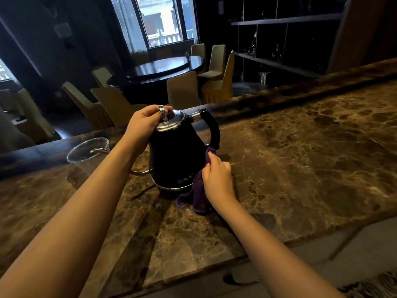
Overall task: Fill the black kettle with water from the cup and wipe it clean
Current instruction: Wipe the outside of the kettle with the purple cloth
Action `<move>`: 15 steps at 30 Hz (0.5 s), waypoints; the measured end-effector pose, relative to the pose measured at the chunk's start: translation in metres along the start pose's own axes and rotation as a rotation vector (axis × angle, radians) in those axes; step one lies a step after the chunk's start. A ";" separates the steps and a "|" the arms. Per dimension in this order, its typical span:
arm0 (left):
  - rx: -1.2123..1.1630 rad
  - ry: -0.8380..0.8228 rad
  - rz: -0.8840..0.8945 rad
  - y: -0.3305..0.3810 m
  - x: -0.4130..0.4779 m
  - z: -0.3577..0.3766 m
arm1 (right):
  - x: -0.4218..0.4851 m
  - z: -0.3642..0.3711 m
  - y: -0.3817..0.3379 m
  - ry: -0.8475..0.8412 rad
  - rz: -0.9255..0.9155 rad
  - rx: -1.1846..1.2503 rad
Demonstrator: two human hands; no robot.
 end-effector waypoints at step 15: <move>-0.039 -0.048 -0.018 -0.003 0.016 -0.007 | -0.047 0.008 -0.037 -0.326 -0.270 -0.033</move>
Point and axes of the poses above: each hand's wrist, its own x-axis towards the middle knuckle, its own z-axis out of the palm, y = z × x, the point moved 9 cm from there along x, towards the middle knuckle, and after that the axes turned 9 degrees about -z, right-handed, at the moved point
